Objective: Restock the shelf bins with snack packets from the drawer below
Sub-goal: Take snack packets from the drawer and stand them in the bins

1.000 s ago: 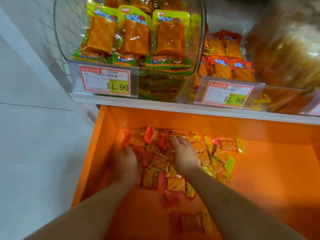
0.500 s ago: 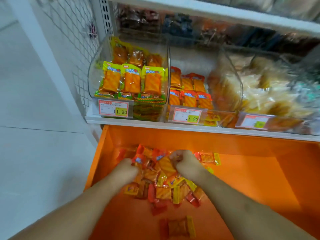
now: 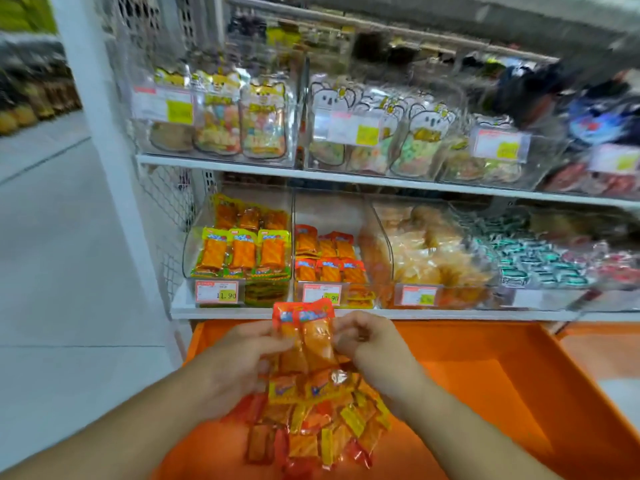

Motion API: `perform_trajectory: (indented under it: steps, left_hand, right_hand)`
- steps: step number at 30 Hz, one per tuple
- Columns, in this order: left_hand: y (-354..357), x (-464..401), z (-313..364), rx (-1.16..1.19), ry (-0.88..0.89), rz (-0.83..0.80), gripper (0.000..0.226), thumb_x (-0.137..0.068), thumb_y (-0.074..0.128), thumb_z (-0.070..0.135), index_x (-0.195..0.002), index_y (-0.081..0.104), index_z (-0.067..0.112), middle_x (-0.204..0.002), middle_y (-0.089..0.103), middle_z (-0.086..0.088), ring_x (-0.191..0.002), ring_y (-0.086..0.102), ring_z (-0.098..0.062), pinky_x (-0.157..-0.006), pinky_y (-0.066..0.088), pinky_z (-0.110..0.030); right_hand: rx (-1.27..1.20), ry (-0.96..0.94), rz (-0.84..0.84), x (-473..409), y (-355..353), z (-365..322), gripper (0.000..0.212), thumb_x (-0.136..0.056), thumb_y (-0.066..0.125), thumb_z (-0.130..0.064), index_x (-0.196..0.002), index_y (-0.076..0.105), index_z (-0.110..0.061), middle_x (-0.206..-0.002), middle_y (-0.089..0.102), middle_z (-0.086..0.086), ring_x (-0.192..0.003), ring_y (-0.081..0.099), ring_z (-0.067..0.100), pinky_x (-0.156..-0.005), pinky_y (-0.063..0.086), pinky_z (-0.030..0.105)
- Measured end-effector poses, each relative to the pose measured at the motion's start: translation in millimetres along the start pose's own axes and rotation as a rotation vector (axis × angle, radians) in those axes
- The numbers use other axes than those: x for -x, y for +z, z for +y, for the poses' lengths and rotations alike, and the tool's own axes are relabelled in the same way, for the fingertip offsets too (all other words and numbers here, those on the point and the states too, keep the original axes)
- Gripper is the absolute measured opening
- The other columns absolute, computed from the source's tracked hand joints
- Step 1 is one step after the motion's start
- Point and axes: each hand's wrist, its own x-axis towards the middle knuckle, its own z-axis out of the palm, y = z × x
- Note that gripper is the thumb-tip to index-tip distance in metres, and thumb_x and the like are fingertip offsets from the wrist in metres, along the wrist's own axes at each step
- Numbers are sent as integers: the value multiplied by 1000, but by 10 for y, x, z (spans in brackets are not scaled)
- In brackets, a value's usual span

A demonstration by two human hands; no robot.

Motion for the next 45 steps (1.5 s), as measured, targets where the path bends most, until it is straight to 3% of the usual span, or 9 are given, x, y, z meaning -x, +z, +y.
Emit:
perform_trajectory:
  steps: [7,14,20,25,30,33,39,42,45]
  left_hand:
    - [105,10,33,-24,150,83,36,-85,78,1,-115,77,21,-111,78,-15,-107,74,-36,-99,53,-64]
    - [70,-235,119,-123,227,122,28,-88,78,6,-111,79,23,-108,80,-4,-106,75,-24,-103,54,-55]
    - [57,-281,195,-159,254,136,32,-87,81,11,-115,77,24,-108,80,1,-105,75,-16,-101,56,-50]
    - [47,-260,225,-221,237,108,31,-88,81,18,-113,77,35,-111,79,4,-106,74,-15,-102,56,-50]
    - [55,-228,274,-325,242,80,28,-94,74,21,-109,76,45,-108,78,11,-94,74,-2,-65,55,-17]
    - [100,-214,320,-363,270,124,27,-91,77,18,-103,78,42,-102,79,8,-92,75,-6,-63,53,-17]
    - [357,-431,706,-289,308,201,15,-90,78,14,-90,79,29,-93,81,9,-82,76,-6,-65,55,-20]
    - [552,-864,963,-284,277,223,12,-92,76,11,-101,77,19,-95,81,0,-91,78,-19,-84,63,-45]
    - [708,-1497,1153,-321,296,361,9,-86,81,12,-91,74,16,-87,80,-4,-87,77,-24,-85,62,-40]
  right_hand:
    - [-74,20,48,34,189,-51,3,-92,73,-4,-92,71,-6,-57,56,-2,-62,62,22,-67,59,53]
    - [71,-66,58,-248,205,-104,10,-90,77,-9,-91,69,-14,-64,56,-5,-62,54,11,-61,48,30]
    - [23,-13,5,-410,166,-176,40,-87,83,-30,-120,60,-31,-99,67,-9,-86,68,9,-73,55,27]
    - [45,-104,-55,-464,134,-159,12,-92,78,-21,-83,71,-24,-65,63,-9,-63,57,10,-62,47,35]
    - [9,-88,-52,-431,42,-169,9,-90,79,-23,-97,76,-19,-71,62,2,-65,54,16,-62,46,40]
    - [74,-100,-86,-405,-50,-272,9,-92,78,-27,-99,74,-23,-69,65,-9,-63,58,10,-63,50,33]
    - [578,-325,183,-724,-705,-451,34,-94,71,-26,-127,61,-26,-115,62,-7,-107,59,11,-96,51,31]
    - [823,-341,182,-907,-964,-412,56,-96,67,-24,-148,47,-22,-145,51,-4,-137,43,18,-117,35,31]
    - [861,-350,123,-1009,-1035,-310,54,-96,64,-20,-148,48,-22,-151,47,-7,-142,35,13,-121,28,26]
